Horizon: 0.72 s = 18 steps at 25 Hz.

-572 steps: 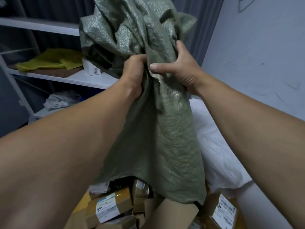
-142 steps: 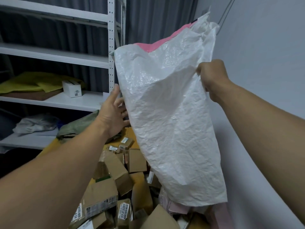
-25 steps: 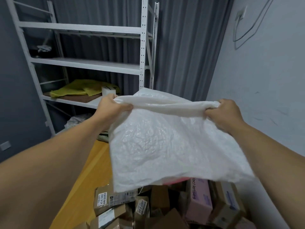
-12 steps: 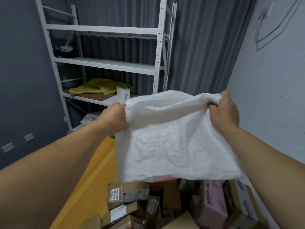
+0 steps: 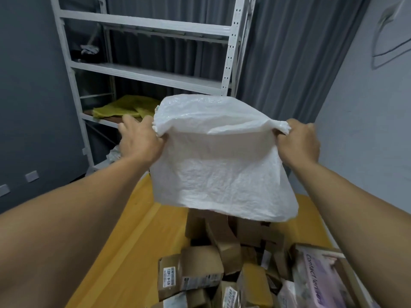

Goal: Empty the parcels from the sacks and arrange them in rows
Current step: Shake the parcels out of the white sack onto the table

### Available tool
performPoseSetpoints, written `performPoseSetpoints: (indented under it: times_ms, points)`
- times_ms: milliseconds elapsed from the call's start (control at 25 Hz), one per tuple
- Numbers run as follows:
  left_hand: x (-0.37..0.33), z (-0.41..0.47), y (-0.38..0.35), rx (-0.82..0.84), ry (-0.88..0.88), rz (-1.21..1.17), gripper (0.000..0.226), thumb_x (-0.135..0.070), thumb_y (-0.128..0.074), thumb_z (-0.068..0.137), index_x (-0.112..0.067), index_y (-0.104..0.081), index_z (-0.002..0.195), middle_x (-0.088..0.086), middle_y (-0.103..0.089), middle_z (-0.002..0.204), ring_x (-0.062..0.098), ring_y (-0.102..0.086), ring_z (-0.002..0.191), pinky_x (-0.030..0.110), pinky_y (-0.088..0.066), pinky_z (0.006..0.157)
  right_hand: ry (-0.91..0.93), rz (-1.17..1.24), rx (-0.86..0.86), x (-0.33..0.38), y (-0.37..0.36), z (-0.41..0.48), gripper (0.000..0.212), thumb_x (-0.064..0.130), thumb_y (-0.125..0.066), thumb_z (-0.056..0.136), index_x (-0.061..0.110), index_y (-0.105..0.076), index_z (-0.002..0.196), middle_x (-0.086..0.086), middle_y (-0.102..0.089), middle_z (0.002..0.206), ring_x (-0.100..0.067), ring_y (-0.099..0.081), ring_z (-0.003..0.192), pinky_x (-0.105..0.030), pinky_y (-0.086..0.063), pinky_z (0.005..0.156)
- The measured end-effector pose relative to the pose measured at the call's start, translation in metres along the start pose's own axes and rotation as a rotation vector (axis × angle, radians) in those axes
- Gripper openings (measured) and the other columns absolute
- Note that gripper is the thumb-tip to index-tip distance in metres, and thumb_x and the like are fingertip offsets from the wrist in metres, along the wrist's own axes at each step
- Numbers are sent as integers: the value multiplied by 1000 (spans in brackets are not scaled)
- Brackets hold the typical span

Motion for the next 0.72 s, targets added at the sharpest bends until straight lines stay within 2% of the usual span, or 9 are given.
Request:
performPoseSetpoints:
  times_ms: [120,240,280,360,440,520,600,680,720]
  points:
    - [31,41,-24,92,38,19,46,-57,-56,87,-25,-52,121,15,-37,127,36,-53,93,39,-48,68,-48,221,-14,35,-49,14,20,21,-47,91,25,-66,91,-8,-54,111,-27,-54,77,-35,-48,68]
    - [73,88,-62,225,185,-242,40,-41,-60,87,-26,-56,124,15,-50,124,30,-60,86,30,-51,44,-146,493,23,59,-102,31,32,8,-49,72,29,-71,82,-9,-67,98,-22,-68,76,-41,-62,67]
    - [87,104,-76,236,225,-359,36,-37,-62,85,-25,-60,119,14,-56,119,30,-66,83,32,-55,43,-170,556,35,67,-120,35,33,3,-52,71,26,-73,83,-6,-69,89,-18,-67,74,-38,-62,66]
    - [105,129,-99,200,254,-505,32,-37,-66,76,-25,-62,105,12,-62,110,29,-71,72,40,-62,55,-189,652,53,80,-149,42,25,0,-57,73,19,-72,81,5,-63,71,-9,-58,64,-27,-52,55]
    - [117,151,-123,187,280,-608,38,-38,-67,63,-26,-59,98,12,-62,109,31,-69,80,46,-62,69,-175,728,66,92,-175,49,18,8,-59,74,21,-61,62,9,-49,61,-10,-45,60,-25,-39,55]
    - [126,175,-152,209,325,-748,47,-28,-67,55,-21,-59,101,12,-64,107,33,-67,89,50,-61,75,-209,793,53,91,-205,63,19,22,-63,74,14,-55,59,1,-49,66,-20,-48,66,-34,-42,61]
    - [129,192,-177,263,322,-878,58,-19,-65,47,-11,-61,104,13,-67,99,34,-66,87,50,-60,71,-260,778,53,84,-232,76,36,39,-72,77,5,-63,69,-4,-64,78,-31,-65,79,-42,-56,72]
    - [131,208,-203,347,299,-1021,53,-19,-62,38,-5,-58,89,12,-63,85,32,-57,76,41,-49,57,-295,750,53,75,-261,85,35,44,-78,79,10,-69,76,-4,-72,90,-25,-71,91,-41,-60,79]
    - [132,215,-216,383,329,-1137,47,-19,-64,41,-5,-58,85,12,-62,84,31,-55,75,36,-45,60,-295,730,49,69,-275,89,30,40,-81,78,12,-69,78,-4,-72,93,-24,-70,94,-39,-60,80]
Point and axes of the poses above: each hand's wrist, its own z-axis towards the middle knuckle, its own y-axis out of the back of the hand, x = y × z, the point moved 5 cm from there along z, towards the middle knuckle
